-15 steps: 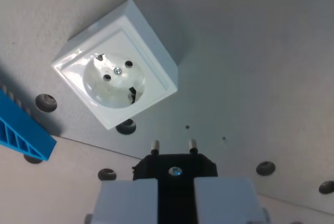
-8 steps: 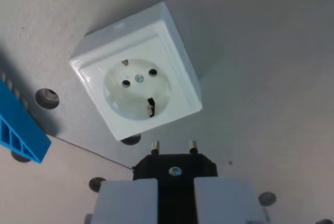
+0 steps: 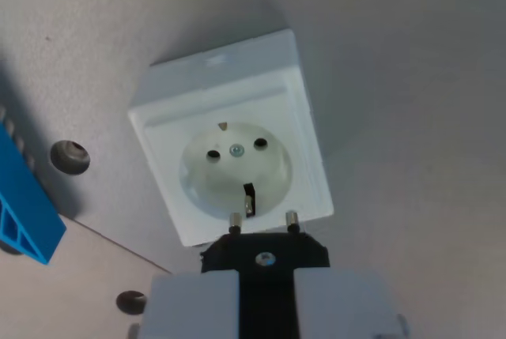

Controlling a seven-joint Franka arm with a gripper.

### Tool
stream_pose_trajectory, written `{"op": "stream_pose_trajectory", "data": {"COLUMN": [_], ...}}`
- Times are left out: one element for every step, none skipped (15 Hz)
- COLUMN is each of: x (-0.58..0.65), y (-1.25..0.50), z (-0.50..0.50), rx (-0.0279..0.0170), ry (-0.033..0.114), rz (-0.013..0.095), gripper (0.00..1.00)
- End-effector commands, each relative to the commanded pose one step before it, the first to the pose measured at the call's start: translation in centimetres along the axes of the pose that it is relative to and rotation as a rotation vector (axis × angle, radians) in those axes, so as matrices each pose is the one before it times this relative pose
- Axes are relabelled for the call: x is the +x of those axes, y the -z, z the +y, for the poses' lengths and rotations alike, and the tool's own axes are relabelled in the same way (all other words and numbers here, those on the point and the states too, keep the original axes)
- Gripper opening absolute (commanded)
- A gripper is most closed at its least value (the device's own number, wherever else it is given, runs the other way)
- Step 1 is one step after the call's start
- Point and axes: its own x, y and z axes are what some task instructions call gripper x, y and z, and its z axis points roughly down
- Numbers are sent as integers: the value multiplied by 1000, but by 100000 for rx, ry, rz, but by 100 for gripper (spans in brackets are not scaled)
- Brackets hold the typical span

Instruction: Move above the white socket

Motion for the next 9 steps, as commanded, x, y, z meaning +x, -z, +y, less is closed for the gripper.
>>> {"op": "stream_pose_trajectory", "data": {"x": [-155, 43, 37, 32, 26, 22, 20, 20, 20], "y": [-951, -119, -113, -109, -103, -94, -82, -70, -55], "z": [-517, -97, -84, -72, -62, -56, -52, -48, -46], "rx": [-8430, -113, -199, -72, -129, -59, -84, -189, -173], "ry": [16775, -152, 63, -179, -440, -240, -442, -675, -621], "rz": [7827, 4, 24, 3, -137, -158, -44, 3, -63], "gripper": [0, 0, 0, 0, 0, 0, 0, 0, 0]}}
